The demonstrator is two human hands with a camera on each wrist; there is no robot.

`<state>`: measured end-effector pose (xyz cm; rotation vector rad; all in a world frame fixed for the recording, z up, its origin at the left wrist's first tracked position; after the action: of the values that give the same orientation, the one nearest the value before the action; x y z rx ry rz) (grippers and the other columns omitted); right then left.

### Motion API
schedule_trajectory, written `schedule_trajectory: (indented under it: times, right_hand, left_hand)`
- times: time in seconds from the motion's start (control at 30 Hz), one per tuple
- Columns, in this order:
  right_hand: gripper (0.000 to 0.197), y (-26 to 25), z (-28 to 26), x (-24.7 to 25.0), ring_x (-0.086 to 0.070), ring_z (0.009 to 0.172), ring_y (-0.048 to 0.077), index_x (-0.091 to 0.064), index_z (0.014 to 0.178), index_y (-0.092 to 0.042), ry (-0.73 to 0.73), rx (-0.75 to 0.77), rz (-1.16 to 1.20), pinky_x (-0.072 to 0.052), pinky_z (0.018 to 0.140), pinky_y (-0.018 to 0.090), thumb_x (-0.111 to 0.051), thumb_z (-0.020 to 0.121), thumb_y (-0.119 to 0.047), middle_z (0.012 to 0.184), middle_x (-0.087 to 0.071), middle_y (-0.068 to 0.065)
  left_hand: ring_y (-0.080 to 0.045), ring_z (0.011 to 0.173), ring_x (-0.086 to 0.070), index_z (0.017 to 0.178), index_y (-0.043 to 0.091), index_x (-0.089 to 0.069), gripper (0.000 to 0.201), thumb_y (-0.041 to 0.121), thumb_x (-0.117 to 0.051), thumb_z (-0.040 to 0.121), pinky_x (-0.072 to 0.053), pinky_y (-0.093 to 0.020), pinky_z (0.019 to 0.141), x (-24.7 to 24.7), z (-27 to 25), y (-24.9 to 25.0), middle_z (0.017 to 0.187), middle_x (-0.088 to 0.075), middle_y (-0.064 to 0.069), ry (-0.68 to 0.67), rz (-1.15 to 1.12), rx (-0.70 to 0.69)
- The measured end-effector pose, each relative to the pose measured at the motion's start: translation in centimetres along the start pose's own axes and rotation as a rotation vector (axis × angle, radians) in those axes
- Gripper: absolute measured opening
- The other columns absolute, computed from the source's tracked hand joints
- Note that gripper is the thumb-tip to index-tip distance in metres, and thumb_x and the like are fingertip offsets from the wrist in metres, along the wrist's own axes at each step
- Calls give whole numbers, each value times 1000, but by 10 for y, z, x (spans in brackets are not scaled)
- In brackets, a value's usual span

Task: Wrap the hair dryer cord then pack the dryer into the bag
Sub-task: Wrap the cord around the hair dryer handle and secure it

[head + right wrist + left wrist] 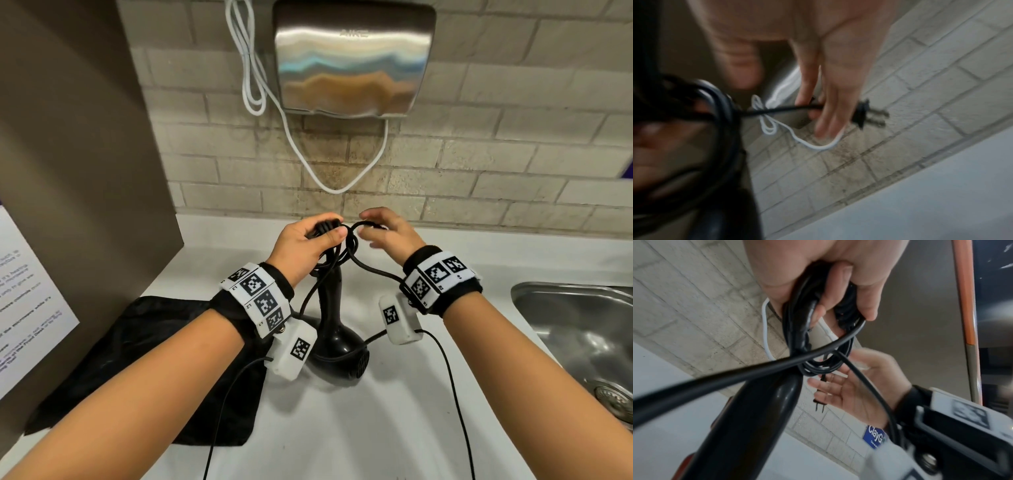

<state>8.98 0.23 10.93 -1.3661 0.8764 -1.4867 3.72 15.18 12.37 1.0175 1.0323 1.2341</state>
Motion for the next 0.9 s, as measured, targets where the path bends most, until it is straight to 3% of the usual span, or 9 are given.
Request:
schedule_trajectory:
  times: [0.07, 0.13, 0.3, 0.37, 0.43, 0.57, 0.67, 0.8, 0.9]
  right_hand:
    - [63, 1, -14, -27, -45, 116, 17, -41, 113, -30, -314, -7, -6, -38, 100, 36, -77, 62, -22, 108, -45, -7]
    - [68, 2, -24, -36, -38, 124, 15, -35, 97, -37, -421, 18, -82, -36, 103, 37, -78, 45, -29, 113, -41, -4]
    - [28, -12, -24, -23, -39, 127, 22, -50, 70, -24, -223, 223, -549, -34, 102, 26, -74, 69, -10, 134, -33, 4]
    - [4, -13, -28, -28, -32, 135, 19, -63, 77, -13, -252, 274, -681, -30, 106, 25, -67, 79, -14, 150, -21, 5]
    - [14, -13, -30, -30, -35, 134, 17, -68, 91, -6, -242, 323, -762, -33, 105, 27, -58, 87, -16, 152, -19, 4]
    - [16, -25, -33, -13, -58, 91, 26, -69, 96, -5, -8, 360, -619, -45, 88, 35, -61, 86, -13, 104, -55, 11]
    - [19, -25, -34, -3, -52, 66, 18, -53, 94, -13, 86, 271, -356, -46, 70, 33, -67, 81, -12, 71, -55, 0]
    - [36, -23, -33, -12, -42, 53, 13, -34, 94, -15, 107, 195, -276, -37, 51, 15, -66, 79, -10, 61, -46, -2]
    - [39, -15, -29, -13, -44, 50, 14, -35, 97, -14, 108, 80, -305, -38, 46, 23, -67, 77, -21, 62, -47, 0]
  left_hand:
    - [8, 46, -51, 109, 2, -62, 24, 3, -61, 85, -35, -2, 46, 3, 1, -1, 74, -55, 4, 13, -5, 7]
    - [8, 45, -51, 107, 4, -62, 22, 4, -62, 85, -35, -2, 46, 3, 2, -2, 74, -56, 5, 13, 0, 11]
    - [9, 49, -54, 110, 2, -62, 25, 4, -62, 85, -36, -3, 46, -1, 2, -3, 75, -56, 5, 15, -1, 18]
    - [9, 49, -54, 111, 2, -62, 26, 4, -62, 85, -36, -3, 46, -2, 2, -3, 76, -57, 5, 16, -5, 20]
    - [7, 43, -52, 113, 2, -61, 27, 6, -62, 86, -36, -2, 45, -1, 3, -3, 76, -57, 5, 32, -10, 25]
    - [7, 38, -49, 112, 4, -61, 26, 7, -60, 87, -36, -1, 46, 2, 3, -2, 77, -57, 4, 50, -14, 27]
    - [7, 42, -51, 112, 2, -61, 26, 6, -61, 86, -36, -2, 46, 1, 4, -2, 77, -58, 4, 44, -14, 29]
    - [7, 45, -52, 113, -1, -60, 27, 2, -60, 86, -35, -4, 44, -10, -1, 0, 74, -55, 2, -15, 10, 27]
    - [7, 44, -52, 114, -2, -60, 28, -1, -59, 86, -36, -4, 43, -13, -5, 2, 74, -54, 1, -42, 14, 10]
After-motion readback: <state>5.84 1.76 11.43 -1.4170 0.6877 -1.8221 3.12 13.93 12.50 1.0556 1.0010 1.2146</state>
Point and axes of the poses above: each hand's wrist, its own z-axis towards the middle knuckle, its own x-axis out of the back of the hand, y = z × x, the point moved 9 cm from there along z, towards the middle knuckle
